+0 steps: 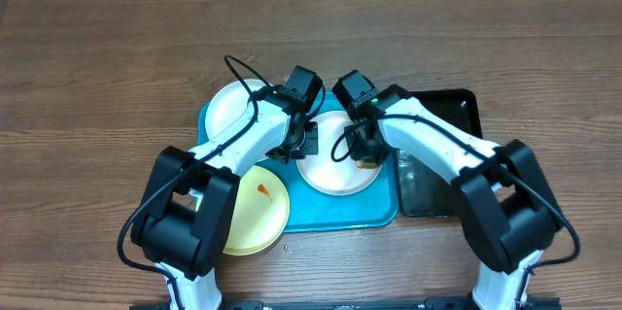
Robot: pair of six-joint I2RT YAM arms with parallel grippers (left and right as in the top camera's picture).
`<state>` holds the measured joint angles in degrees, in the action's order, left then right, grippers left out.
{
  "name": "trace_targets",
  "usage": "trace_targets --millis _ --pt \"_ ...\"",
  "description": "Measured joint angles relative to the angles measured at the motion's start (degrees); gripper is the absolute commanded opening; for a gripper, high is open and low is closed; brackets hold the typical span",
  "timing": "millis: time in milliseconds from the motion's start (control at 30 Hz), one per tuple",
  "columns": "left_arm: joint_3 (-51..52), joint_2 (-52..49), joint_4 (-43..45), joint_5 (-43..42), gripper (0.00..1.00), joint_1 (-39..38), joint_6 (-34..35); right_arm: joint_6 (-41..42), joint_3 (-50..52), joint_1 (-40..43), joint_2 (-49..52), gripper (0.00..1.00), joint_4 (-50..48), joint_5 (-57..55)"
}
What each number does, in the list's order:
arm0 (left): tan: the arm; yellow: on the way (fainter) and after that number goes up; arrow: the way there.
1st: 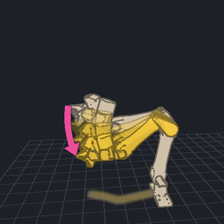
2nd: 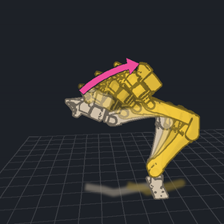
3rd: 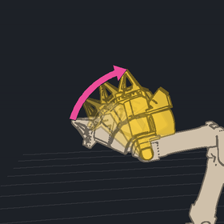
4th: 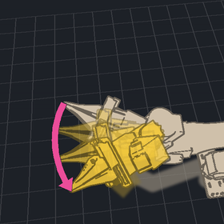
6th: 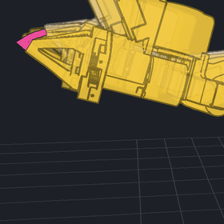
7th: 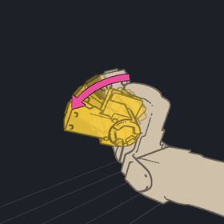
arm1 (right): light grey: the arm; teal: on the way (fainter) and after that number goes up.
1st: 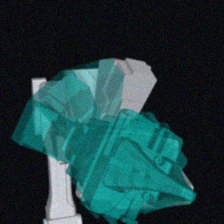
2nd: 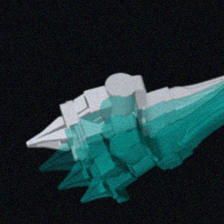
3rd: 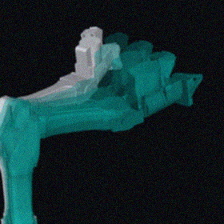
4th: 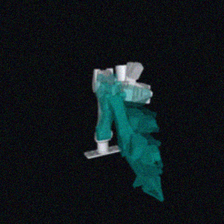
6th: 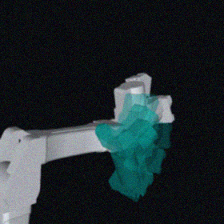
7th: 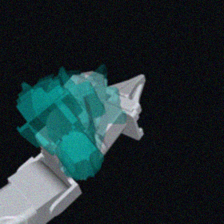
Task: Clean dirty plates on tray and stack at the side
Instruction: 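Scrub the white plate with the sponge while the left gripper holds it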
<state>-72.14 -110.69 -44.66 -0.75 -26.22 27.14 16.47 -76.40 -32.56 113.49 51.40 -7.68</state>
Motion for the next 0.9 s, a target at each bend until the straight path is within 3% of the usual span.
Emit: trace_targets --millis 300,800,900 --pt "0.0 0.0 0.0 -0.02 0.04 0.0 0.0 -0.11 -1.09 0.35 1.53 0.04 0.28 3.17" --pt "0.0 0.0 0.0 0.0 0.04 0.0 0.0 -6.38 -1.44 0.74 2.29 0.04 0.2 20.57" --pt "0.0 0.0 -0.02 0.0 0.04 0.0 0.0 -7.21 -1.55 1.22 2.43 0.15 0.35 22.25"
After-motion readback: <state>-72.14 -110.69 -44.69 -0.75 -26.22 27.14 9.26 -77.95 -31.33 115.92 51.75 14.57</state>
